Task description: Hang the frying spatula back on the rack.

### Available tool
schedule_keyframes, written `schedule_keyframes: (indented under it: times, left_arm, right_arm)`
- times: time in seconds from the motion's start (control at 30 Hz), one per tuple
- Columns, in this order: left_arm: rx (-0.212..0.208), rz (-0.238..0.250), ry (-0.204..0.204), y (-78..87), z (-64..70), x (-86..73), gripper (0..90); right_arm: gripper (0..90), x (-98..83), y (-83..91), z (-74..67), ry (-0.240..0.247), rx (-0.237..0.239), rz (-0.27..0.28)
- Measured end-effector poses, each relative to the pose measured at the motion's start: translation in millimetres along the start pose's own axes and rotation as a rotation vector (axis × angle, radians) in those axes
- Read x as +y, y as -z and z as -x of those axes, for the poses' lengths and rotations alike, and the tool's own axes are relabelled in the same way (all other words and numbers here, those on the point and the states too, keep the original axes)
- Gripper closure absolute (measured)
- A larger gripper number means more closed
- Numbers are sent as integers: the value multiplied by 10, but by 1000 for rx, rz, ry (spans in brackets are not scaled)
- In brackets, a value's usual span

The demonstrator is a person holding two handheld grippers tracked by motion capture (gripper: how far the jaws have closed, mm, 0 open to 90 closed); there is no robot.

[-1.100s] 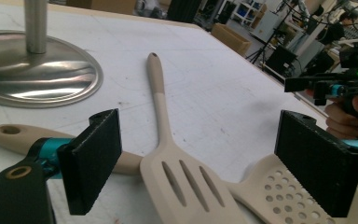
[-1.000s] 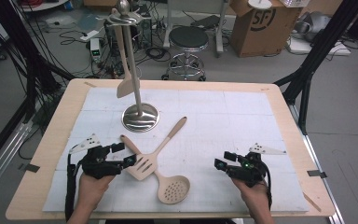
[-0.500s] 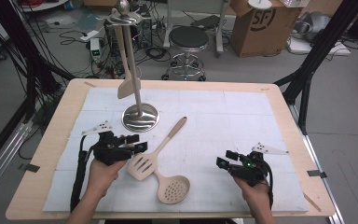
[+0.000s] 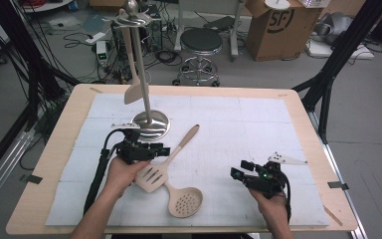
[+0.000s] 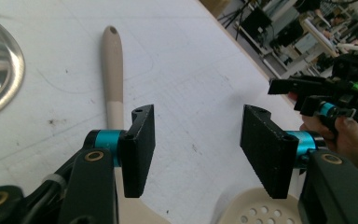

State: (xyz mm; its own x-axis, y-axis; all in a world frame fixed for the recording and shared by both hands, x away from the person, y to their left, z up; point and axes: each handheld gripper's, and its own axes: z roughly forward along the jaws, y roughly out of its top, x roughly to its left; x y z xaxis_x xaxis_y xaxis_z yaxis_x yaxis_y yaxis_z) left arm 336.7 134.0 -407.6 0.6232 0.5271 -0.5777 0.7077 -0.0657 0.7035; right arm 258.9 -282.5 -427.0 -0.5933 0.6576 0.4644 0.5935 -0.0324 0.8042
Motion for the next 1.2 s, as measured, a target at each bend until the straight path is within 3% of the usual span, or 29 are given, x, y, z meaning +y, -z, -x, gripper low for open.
schedule_keyframes:
  times: [0.07, 0.17, 0.4, 0.57, 0.63, 0.77, 0.87, 0.97, 1.1, 1.2]
  left_arm:
    - [-7, -13, 31, -52, -43, 9, 455]
    - [14, -54, 71, -108, -136, 3, 456]
    - [51, -151, 94, -198, -284, -21, 504]
    - [31, -209, 132, -258, -355, -28, 546]
    - [56, -242, 102, -275, -345, -9, 550]
    - [83, -253, 85, -303, -286, 61, 521]
    - [66, -249, 102, -345, -216, 107, 510]
    - [96, -284, 101, -412, -170, 108, 501]
    - [154, -294, 102, -448, -182, 92, 493]
    - [165, -299, 110, -463, -199, 85, 489]
  right_arm:
    - [298, 2, 2, 3, 0, -2, 1]
    - [298, 1, 7, 10, 2, -3, 1]
    - [299, 6, -2, 23, 2, -1, 4]
    - [299, 8, -19, 20, 0, 1, -2]
    - [300, 11, -19, 20, -4, 0, -2]
    - [300, 9, -26, 33, -7, -3, -2]
    - [300, 8, -29, 38, -7, -2, -4]
    - [300, 9, -26, 38, -5, -4, -3]
    - [300, 8, -6, 39, -7, -4, 3]
    - [301, 9, 9, 38, -9, -2, 8]
